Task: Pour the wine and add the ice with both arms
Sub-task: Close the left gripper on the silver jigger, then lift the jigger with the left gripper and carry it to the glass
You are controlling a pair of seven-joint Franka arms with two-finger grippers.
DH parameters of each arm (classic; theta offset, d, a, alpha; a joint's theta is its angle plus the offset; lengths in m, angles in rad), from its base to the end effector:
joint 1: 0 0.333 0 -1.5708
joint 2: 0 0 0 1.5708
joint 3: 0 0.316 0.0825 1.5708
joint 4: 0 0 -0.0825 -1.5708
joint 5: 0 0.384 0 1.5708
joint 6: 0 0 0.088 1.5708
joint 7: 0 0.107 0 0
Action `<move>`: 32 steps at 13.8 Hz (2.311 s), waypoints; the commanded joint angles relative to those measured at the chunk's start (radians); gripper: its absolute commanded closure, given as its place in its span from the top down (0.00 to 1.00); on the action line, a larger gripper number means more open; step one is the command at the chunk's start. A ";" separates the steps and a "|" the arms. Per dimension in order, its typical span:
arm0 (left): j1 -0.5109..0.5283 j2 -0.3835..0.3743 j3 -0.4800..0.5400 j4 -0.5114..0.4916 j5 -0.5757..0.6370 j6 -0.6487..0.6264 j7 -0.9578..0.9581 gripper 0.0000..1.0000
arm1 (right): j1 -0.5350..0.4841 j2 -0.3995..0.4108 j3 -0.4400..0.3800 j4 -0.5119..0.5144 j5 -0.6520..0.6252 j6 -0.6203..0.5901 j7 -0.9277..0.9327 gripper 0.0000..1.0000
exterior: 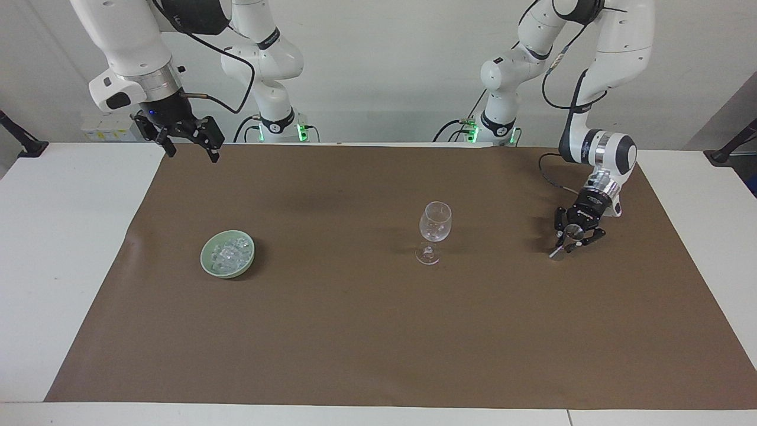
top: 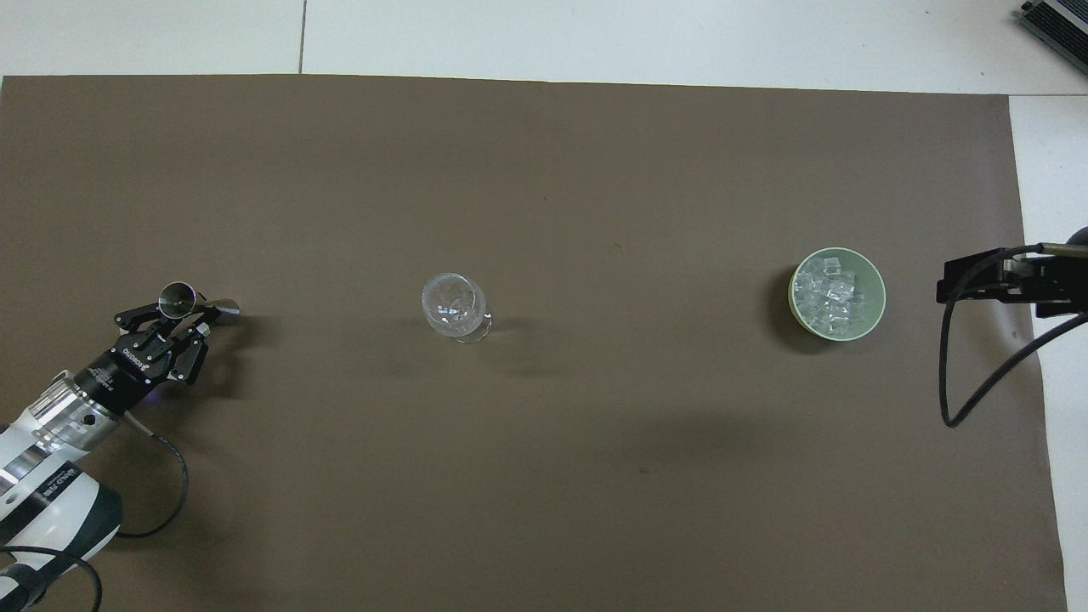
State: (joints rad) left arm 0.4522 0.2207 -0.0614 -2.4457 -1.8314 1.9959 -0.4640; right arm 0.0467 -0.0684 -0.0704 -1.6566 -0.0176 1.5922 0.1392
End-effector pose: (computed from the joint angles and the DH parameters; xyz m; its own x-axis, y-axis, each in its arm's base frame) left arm 0.4572 0.1235 0.2172 -0.1758 0.1741 -0.9689 0.6869 0.7267 0.0059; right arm 0.5343 -0.0158 0.6230 0.9868 -0.1617 0.0056 -0.1617 -0.9868 0.0121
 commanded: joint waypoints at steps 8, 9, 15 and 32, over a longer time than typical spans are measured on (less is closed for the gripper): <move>-0.006 0.002 0.006 -0.007 -0.025 -0.020 0.021 0.00 | -0.007 -0.019 0.004 -0.020 0.008 -0.005 -0.030 1.00; -0.004 0.002 0.006 -0.006 -0.025 -0.022 0.019 0.00 | -0.007 -0.019 0.004 -0.020 0.008 -0.005 -0.030 1.00; 0.000 -0.003 0.005 -0.001 -0.026 -0.040 0.019 0.00 | -0.007 -0.019 0.004 -0.020 0.008 -0.005 -0.030 1.00; -0.564 -0.267 -0.008 0.094 -0.330 0.572 0.022 0.00 | -0.007 -0.019 0.004 -0.020 0.008 -0.005 -0.030 1.00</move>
State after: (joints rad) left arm -0.0521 -0.0242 -0.0793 -2.3749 -2.1303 2.4845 -0.4389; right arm 0.0467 -0.0684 -0.0704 -1.6566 -0.0176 1.5922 0.1392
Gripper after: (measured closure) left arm 0.789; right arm 0.000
